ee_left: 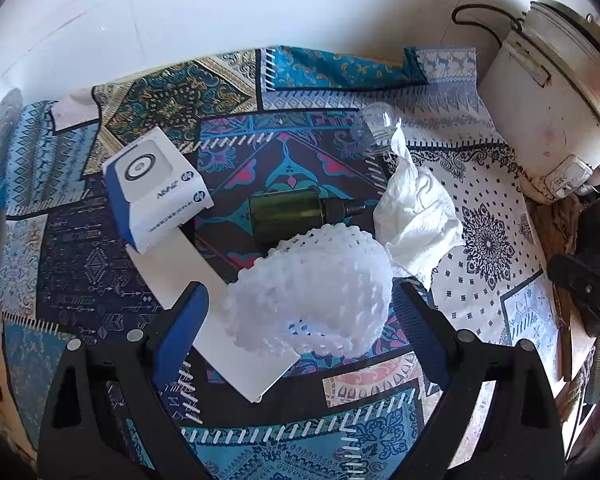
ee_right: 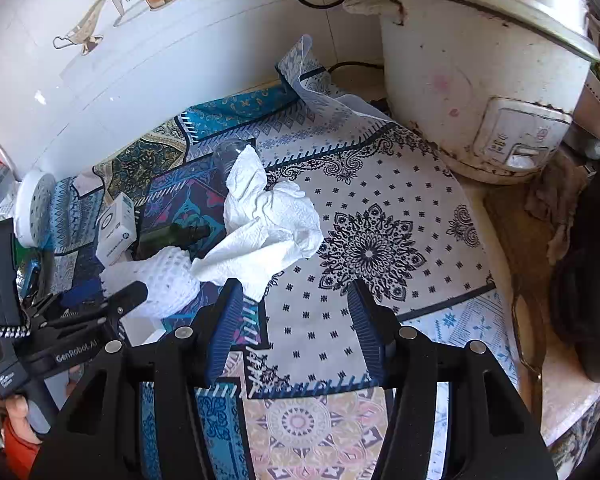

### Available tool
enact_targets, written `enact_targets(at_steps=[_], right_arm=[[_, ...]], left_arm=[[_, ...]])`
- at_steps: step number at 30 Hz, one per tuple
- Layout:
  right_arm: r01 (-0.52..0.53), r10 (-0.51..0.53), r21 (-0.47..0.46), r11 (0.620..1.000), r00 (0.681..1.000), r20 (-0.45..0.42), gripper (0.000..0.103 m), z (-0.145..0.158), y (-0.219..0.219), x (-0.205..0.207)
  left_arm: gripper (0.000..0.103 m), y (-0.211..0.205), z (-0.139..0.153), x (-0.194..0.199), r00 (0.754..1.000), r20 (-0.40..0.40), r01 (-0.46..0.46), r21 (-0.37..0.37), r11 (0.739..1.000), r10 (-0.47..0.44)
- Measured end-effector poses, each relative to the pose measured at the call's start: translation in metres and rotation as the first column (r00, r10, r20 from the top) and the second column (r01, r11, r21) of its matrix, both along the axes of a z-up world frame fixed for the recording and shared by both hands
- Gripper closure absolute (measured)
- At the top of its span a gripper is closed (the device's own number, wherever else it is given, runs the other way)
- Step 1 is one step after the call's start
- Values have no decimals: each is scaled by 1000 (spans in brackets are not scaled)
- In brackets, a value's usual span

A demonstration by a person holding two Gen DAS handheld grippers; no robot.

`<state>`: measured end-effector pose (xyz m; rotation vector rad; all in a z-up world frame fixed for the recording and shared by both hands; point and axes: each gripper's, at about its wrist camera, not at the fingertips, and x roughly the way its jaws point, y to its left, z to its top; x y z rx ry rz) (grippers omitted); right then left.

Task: Collect trash
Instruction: 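Grasp the white foam net with the left tool while the right tool grasps the tissues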

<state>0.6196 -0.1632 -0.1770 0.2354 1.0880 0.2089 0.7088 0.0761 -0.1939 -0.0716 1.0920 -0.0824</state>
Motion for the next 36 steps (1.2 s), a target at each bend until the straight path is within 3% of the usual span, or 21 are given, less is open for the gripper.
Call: enact_targets(at_steps=[4,7,11,14,19,30,32,34,36], right_arm=[[6,-4,38,999,999,-47,52,-19,16,27],[6,-1,53,999,996,-86,52,-34,26,45],[24,-15,56,998,990,-142,43,-53,35,62],[39,-30,50,998,987,-160,43,-61,41,70],[9,-9,-3,1000,987,-160,43,-67,55,77],[-47,46,-8,999,989,-139,43,-73,74,106],[-34,33,-11,999,991,-131,48,-74,72,106],[-33,32,-3,999,991,-129,76,-75,70,106],[-36,38,22,999,990,-137,90,-75,64,102]], left_arm=[[10,-3,-18,11,996,-56,68,-16,998,-69],[12,-5,-18,11,996,-36,85,-36,996,-86],[37,-2,-13,12,993,-13,113,-71,991,-114],[50,1,-9,13,992,-5,125,-76,989,-126],[63,12,5,7,994,33,103,-97,990,-100],[67,40,24,2,997,77,13,-112,994,-4],[67,41,23,3,997,74,6,-107,994,2],[68,42,24,2,997,76,4,-101,995,4],[68,42,26,0,997,80,7,-97,995,1]])
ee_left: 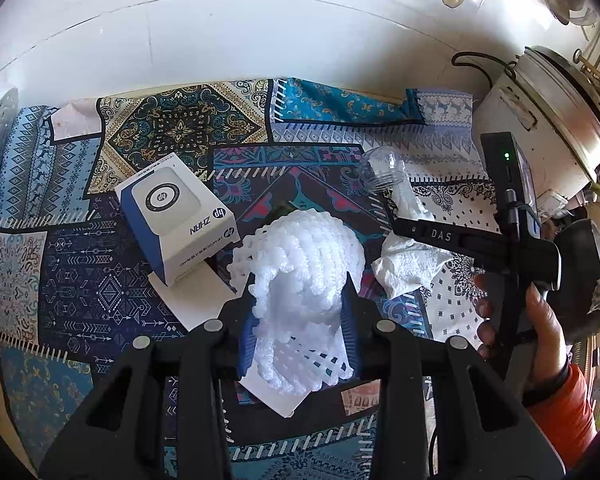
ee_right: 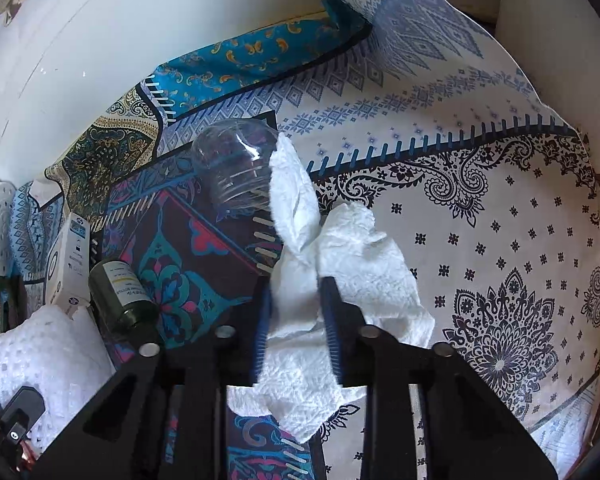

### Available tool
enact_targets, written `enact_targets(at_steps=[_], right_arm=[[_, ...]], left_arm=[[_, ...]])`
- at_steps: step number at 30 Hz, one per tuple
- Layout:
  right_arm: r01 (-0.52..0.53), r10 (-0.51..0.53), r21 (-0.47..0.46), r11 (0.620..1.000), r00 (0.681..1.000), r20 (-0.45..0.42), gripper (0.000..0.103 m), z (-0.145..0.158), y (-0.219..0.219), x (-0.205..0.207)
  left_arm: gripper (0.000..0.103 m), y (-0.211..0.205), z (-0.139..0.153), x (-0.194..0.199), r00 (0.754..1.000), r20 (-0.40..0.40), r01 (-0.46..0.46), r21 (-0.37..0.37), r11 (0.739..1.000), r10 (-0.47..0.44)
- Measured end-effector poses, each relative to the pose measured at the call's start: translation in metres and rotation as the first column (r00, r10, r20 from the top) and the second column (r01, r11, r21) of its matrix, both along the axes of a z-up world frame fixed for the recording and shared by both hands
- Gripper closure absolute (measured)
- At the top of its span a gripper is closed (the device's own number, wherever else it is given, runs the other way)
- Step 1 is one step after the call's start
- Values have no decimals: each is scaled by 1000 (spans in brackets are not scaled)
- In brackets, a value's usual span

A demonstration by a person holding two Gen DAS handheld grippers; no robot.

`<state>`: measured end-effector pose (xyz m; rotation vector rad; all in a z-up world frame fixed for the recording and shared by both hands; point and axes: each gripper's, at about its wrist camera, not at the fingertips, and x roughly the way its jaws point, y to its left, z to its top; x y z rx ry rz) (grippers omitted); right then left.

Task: Collect trash
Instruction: 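Grasp the white foam net with the left tool while the right tool grasps the tissues, then carry the foam net and tissues down over the floor bin with both tools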

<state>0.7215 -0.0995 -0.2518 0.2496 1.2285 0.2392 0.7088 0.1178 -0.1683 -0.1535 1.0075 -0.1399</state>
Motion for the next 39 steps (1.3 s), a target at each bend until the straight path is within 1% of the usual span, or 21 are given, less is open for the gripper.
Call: enact_targets(at_steps=[1,6,13,16,20,24,26,33,39], right_arm=[[5,-5,11,1000,1000,6,95,2,-4,-3],[8,-10,34,999,999,49,97,20,-18,-24],[-32,22,67,997,989,146,97,65,-47,-62],[-75,58,80,994,980,191,98,84,-59,-80],[-155,134,71,985,961,243,98,107,-71,-113],[-229,206,52,972,938,280,98,124,-76,-142],[-252,226,54,966,928,295,98,131,-80,-157],[-292,248,79,953,904,348,98,150,-79,-209],[-279,229,77,957,892,389,98,161,-68,-261]], left_arm=[[68,-1,2,-1,1000,4,2,3,1000,-2],[68,-8,14,-7,1000,31,-5,1,1000,5],[69,-28,38,-31,995,82,-51,-11,999,52],[69,-40,50,-52,989,119,-87,-5,996,87],[69,-55,61,-85,976,152,-156,-14,988,156],[69,-68,73,-122,960,183,-210,-27,977,211],[69,-74,78,-140,955,193,-225,-31,974,227],[69,-80,89,-195,947,223,-235,-19,972,233],[69,-72,88,-246,947,246,-210,-9,978,205]])
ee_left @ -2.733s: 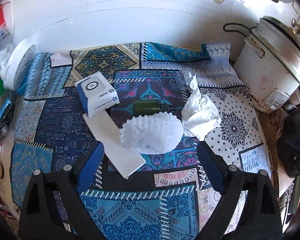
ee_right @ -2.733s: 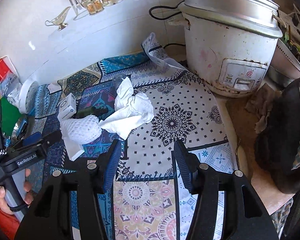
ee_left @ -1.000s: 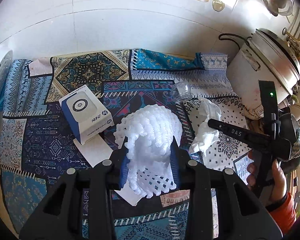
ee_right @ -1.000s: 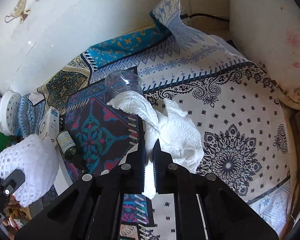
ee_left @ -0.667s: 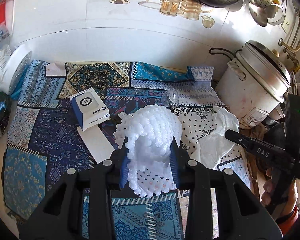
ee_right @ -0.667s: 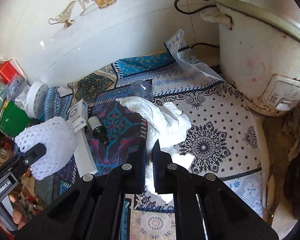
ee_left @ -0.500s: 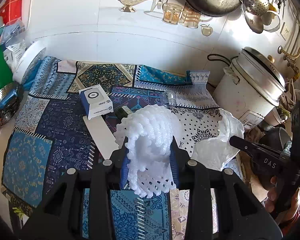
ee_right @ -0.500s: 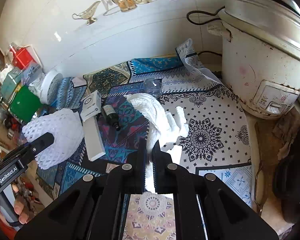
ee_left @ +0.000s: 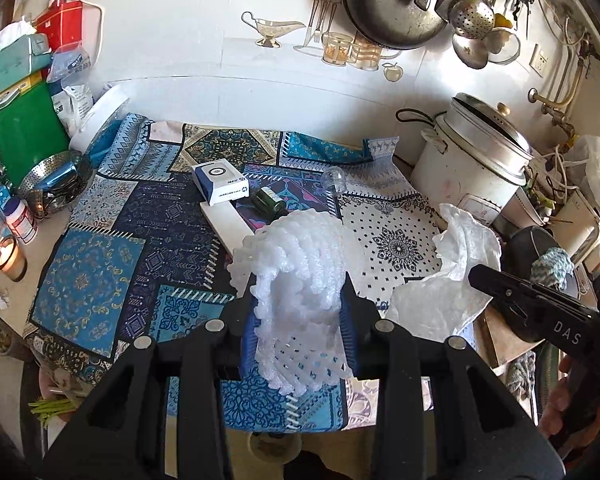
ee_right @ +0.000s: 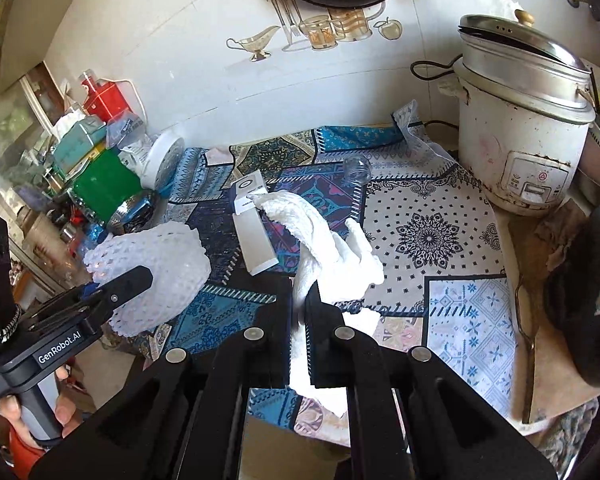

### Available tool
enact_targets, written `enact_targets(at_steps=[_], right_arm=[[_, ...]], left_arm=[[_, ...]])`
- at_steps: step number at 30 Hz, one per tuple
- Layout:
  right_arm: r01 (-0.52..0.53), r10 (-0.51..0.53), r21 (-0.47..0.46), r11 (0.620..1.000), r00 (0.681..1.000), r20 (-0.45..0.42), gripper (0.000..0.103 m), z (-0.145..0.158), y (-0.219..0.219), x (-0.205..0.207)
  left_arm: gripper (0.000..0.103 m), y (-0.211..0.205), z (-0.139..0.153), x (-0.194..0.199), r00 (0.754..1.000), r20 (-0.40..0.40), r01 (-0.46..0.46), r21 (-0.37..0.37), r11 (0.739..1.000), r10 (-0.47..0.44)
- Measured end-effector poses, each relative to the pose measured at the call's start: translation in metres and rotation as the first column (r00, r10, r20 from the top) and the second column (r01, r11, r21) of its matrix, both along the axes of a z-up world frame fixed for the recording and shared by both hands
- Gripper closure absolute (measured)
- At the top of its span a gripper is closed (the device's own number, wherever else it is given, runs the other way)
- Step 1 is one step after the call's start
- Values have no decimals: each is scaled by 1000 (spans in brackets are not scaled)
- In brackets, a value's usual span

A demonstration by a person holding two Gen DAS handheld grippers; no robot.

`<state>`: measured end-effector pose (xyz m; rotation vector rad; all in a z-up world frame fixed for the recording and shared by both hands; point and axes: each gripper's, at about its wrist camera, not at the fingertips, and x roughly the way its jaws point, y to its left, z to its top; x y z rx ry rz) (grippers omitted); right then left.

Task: Collect trash
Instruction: 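Carry the foam net and tissues down over the floor bin with both tools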

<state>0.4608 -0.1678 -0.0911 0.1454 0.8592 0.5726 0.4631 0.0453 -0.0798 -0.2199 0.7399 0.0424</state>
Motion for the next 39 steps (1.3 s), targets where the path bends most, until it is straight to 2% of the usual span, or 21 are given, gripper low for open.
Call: enact_targets(at_steps=[8,13,19,24,28,32,36,39], right_arm=[[47,-47,-4,999,999,-15,98,-13,22,-84],[61,-61,4,998,996,-70,98,-34,34,-127],[49,-51,-18,999,986,-159,98,-68,43,-157],[23,-31,-41,999,975,-220,98,-96,40,-169],[0,-17,-68,998,967,-255,98,-123,37,-167],[-22,-8,-92,995,951,-309,98,-169,34,-161],[-42,-11,-132,990,929,-371,98,-230,33,-152],[-57,-12,-155,986,911,-413,98,-282,32,-145]], left_arm=[[69,19,-21,-86,998,-38,47,19,999,-46],[69,29,-48,-130,992,-109,62,30,998,-58],[69,29,-86,-162,976,-208,70,10,997,-67],[69,19,-124,-176,950,-304,72,-12,997,-73],[69,8,-163,-175,924,-374,76,-17,997,-77],[69,-1,-216,-167,894,-440,70,-42,997,-82],[69,-8,-283,-158,863,-499,50,-58,997,-73],[69,-7,-346,-152,834,-548,21,-92,996,-68]])
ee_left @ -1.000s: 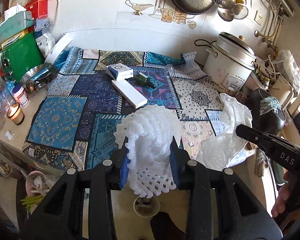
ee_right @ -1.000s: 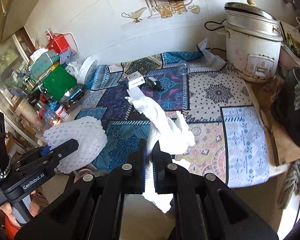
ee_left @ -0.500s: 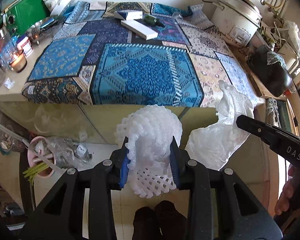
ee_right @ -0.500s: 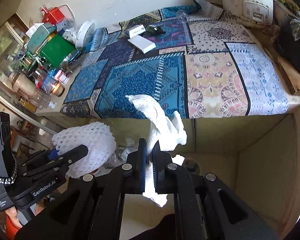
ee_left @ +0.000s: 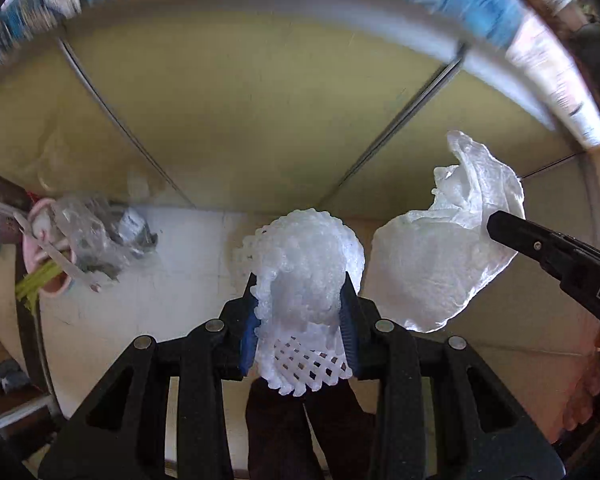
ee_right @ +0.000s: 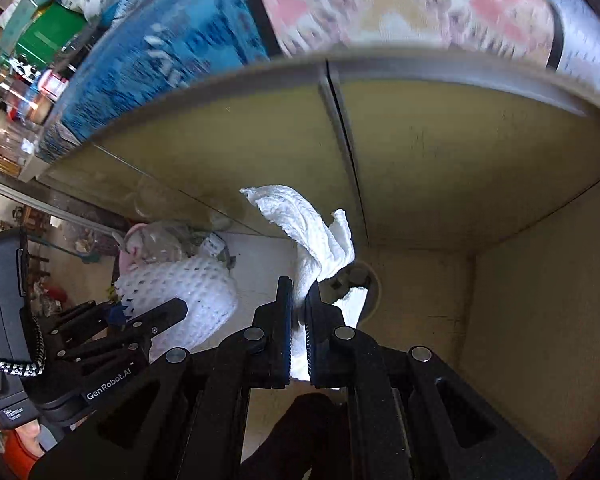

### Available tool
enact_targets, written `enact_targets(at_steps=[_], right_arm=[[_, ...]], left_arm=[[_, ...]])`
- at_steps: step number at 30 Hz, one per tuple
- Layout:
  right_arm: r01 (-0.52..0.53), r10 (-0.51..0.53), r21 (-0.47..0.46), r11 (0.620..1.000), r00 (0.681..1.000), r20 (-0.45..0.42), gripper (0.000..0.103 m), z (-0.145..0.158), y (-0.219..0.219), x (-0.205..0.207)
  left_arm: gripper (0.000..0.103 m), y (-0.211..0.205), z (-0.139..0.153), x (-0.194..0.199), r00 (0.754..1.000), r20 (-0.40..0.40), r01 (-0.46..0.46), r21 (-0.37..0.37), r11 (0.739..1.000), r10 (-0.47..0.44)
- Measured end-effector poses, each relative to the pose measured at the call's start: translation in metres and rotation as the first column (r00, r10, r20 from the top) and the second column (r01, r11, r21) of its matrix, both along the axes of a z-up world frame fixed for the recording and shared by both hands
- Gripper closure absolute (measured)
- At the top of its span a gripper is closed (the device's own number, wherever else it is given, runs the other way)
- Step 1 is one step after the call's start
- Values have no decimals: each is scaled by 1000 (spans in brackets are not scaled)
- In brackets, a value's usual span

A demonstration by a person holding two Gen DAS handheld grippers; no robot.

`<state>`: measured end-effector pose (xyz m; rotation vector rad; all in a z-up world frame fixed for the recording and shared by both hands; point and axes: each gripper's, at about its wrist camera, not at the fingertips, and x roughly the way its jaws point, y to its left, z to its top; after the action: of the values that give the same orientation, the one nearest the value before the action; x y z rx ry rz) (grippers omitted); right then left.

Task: Collect trash
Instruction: 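Carry the foam net and tissues down over the floor bin with both tools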

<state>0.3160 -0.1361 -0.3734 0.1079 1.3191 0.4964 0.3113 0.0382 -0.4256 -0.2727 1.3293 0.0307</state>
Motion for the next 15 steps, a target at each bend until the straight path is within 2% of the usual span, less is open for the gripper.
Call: enact_targets(at_steps=[4,9,15], right_arm=[[-2,1,-18,1000,998,-62,98,-76,-3,7],[-2,-2,-37,999,993,-120,97,-172,2,12],[-11,6,-34,999,989,-149,98,-261,20,19]], left_arm=[[69,4,-84,10,997,-71,-33,-31,999,31],[69,10,-180,21,992,-112,-57,-51,997,51],[69,15,-281,30,987,-145,-87,-79,993,75]])
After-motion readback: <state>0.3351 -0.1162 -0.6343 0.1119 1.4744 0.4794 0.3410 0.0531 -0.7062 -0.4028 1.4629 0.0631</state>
